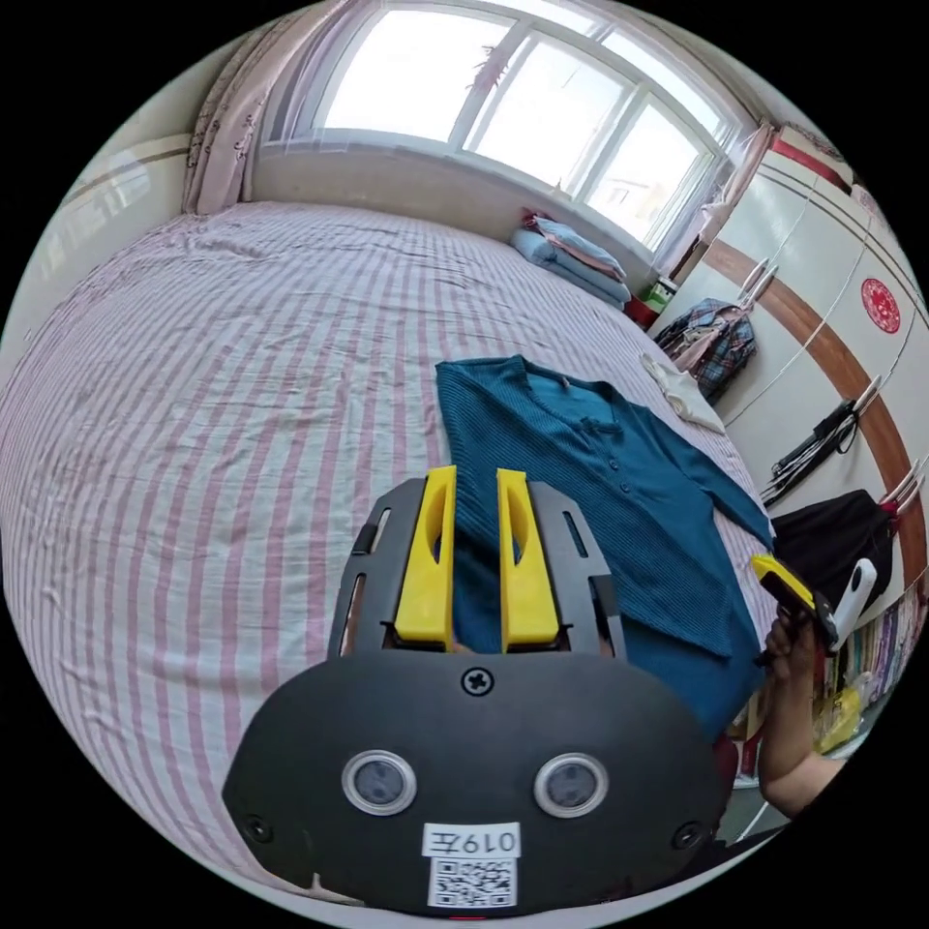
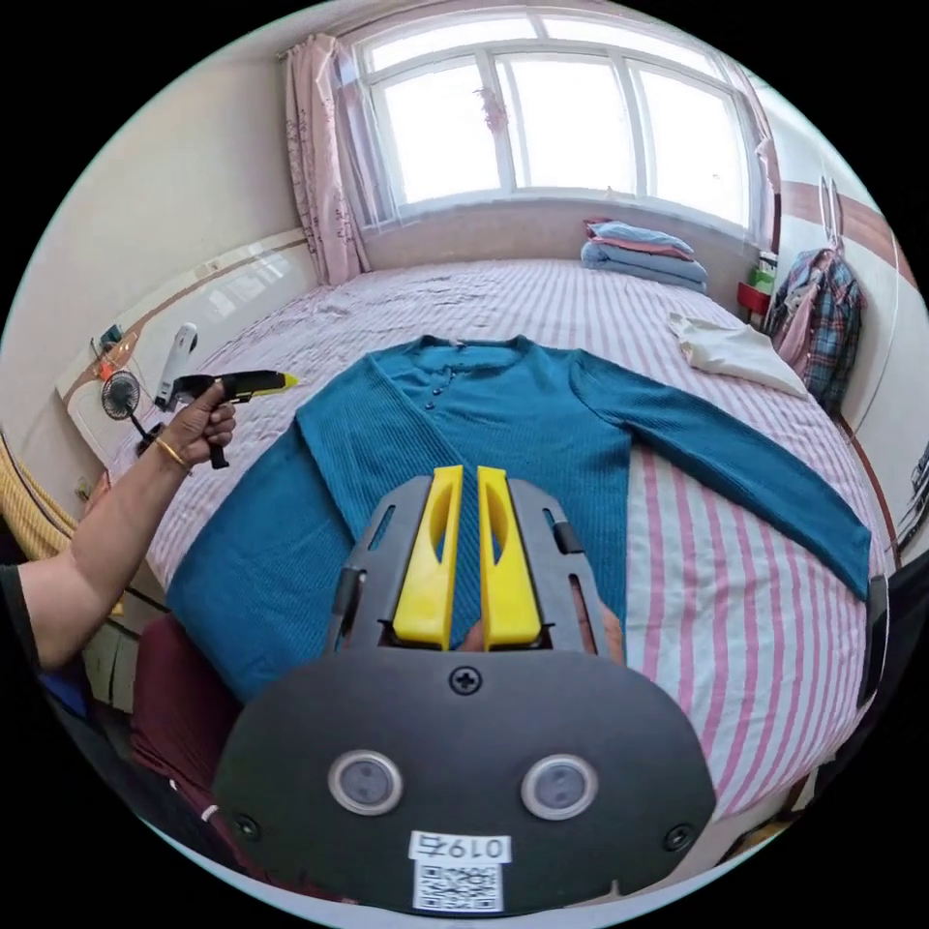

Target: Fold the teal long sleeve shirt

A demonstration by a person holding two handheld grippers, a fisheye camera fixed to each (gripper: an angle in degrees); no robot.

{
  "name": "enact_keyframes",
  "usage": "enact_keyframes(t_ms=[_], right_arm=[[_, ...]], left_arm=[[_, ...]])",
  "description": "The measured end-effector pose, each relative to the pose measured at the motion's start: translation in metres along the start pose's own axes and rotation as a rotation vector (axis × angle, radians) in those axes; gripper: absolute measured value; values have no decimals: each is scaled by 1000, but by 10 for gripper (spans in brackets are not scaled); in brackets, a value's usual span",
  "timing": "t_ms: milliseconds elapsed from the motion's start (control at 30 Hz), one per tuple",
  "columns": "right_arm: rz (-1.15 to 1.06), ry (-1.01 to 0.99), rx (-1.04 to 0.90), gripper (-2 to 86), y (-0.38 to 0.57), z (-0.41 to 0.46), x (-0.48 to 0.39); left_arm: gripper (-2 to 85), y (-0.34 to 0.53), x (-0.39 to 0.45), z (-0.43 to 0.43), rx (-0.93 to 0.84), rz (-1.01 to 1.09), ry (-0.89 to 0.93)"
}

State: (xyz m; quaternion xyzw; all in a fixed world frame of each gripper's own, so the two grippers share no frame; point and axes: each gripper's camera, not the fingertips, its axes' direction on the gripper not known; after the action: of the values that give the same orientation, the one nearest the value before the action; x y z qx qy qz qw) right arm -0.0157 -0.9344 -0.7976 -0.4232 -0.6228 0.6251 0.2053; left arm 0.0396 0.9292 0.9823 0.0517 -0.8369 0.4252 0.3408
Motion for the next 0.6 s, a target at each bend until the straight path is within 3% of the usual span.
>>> enact_keyframes(t_ms=[100, 300, 600], right_arm=[[-89, -63, 39, 4, -69, 25, -29], [-218, -192, 46, -4, -238, 113, -99], [-199, -353, -295, 53, -462, 370, -191]], left_arm=[[104, 7, -39, 12, -55, -14, 42], [128, 8, -103, 47, -173, 4, 327], [92, 14, -186, 66, -124, -3, 548]])
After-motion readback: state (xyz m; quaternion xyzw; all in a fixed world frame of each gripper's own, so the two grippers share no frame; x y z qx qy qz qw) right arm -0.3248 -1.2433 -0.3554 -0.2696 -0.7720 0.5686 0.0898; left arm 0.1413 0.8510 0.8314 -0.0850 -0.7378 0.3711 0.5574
